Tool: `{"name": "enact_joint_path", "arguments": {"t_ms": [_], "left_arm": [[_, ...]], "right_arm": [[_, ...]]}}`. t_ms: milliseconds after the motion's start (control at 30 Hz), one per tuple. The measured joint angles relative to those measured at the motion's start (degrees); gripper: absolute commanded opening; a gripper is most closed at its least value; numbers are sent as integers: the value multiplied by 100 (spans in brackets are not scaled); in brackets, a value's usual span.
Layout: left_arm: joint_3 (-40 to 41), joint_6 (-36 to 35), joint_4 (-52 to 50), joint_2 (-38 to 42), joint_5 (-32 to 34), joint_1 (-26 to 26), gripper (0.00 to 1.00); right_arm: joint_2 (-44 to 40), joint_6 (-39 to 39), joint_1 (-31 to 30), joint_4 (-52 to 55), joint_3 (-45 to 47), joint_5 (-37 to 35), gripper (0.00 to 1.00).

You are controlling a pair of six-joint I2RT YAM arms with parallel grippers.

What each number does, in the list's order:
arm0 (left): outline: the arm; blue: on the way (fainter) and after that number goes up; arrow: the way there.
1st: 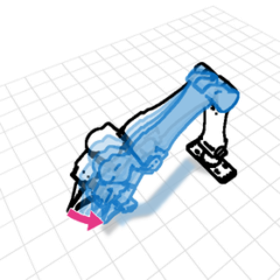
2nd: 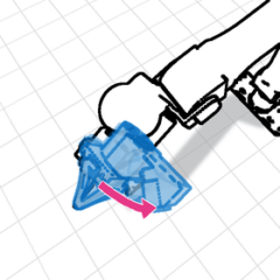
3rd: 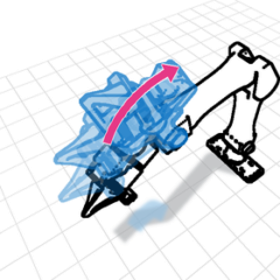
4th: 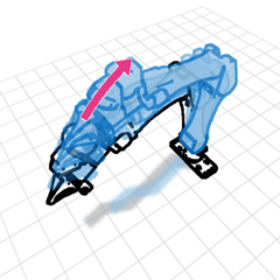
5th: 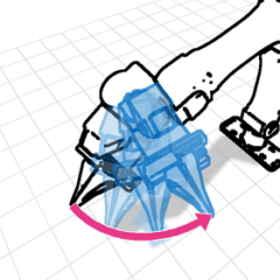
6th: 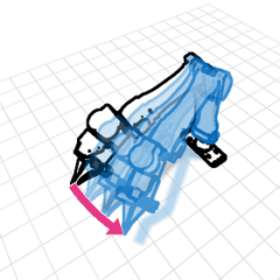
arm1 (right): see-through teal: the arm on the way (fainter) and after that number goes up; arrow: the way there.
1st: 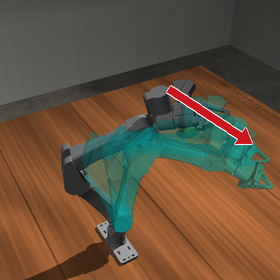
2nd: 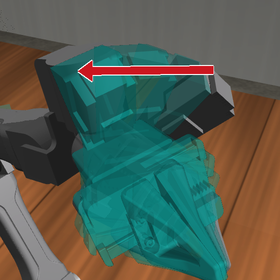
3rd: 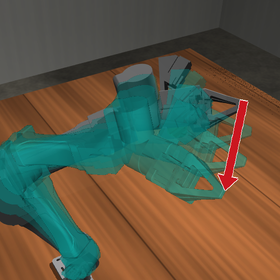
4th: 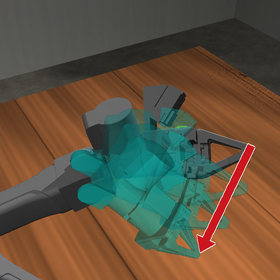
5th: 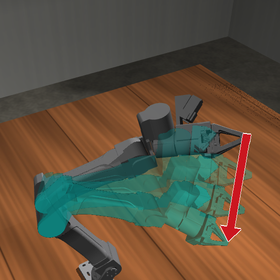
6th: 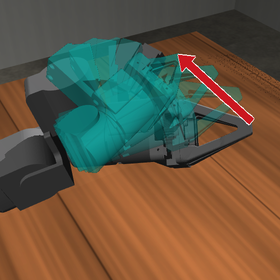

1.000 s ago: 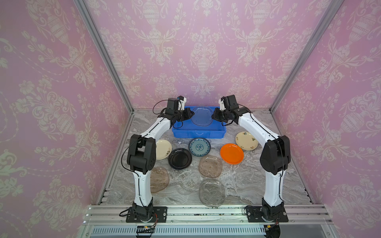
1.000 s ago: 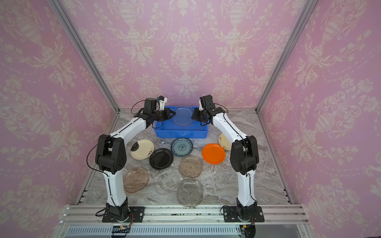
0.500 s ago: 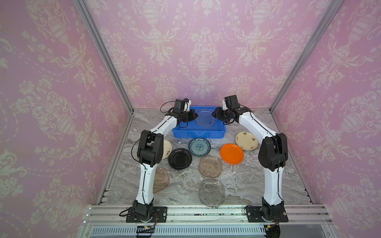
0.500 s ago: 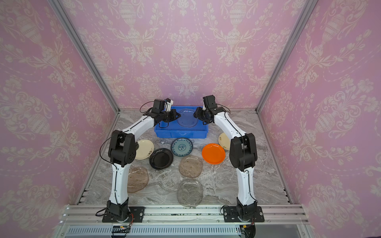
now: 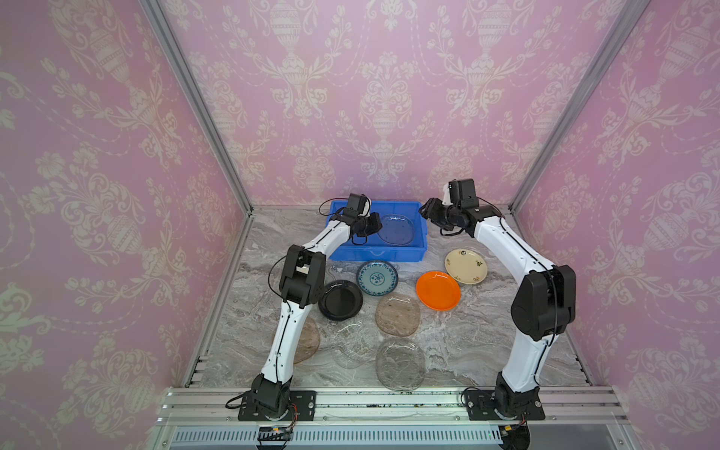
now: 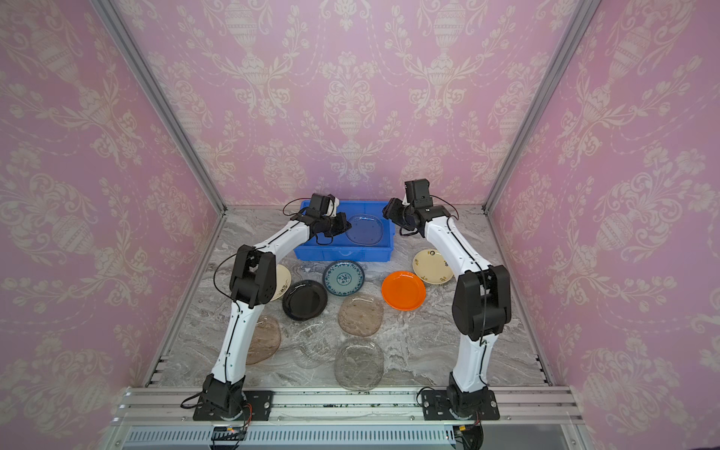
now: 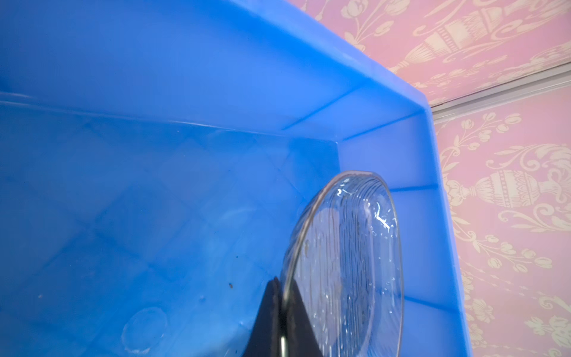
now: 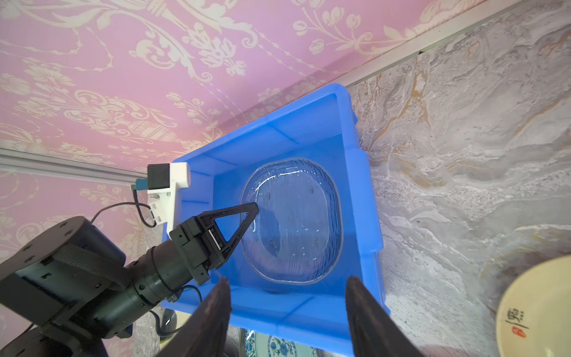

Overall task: Place the plates into the plastic bin on the countertop
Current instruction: Place the plate in the plastic bin.

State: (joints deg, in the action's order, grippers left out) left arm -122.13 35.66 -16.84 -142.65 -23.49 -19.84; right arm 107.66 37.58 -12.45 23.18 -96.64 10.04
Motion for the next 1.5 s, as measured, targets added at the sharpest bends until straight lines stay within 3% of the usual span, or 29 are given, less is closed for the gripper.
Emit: {"name": "enact_joint_path", "arguments": {"t_ms": [333, 533, 700, 1033, 1267, 1400, 1500], "left_arm": [[-990, 144, -321, -684, 61, -24, 0], [-1049, 179, -461, -796, 66, -101, 0], [-1049, 181, -540, -857, 66, -142, 0], [-1054, 221, -573, -909, 70, -146, 45], [-1169, 103, -507, -903, 28, -146, 86], [-1309, -79, -651, -876, 94, -151, 98], [-1539, -192, -879, -863, 144, -151, 99]], "right_arm": [[-1213, 79, 155, -223, 2048, -90, 58], [-2376, 160, 273, -221, 3239, -216, 57], [-2846, 229, 337, -186, 3960, -212, 57], [-3268, 518, 455, -221, 5062, -210, 56], [-3292, 761, 1064, -472, 5434, -258, 54], [-3292, 887, 1480, -656, 5539, -260, 53], [-3287, 975, 1755, -811, 5630, -262, 52]]}}
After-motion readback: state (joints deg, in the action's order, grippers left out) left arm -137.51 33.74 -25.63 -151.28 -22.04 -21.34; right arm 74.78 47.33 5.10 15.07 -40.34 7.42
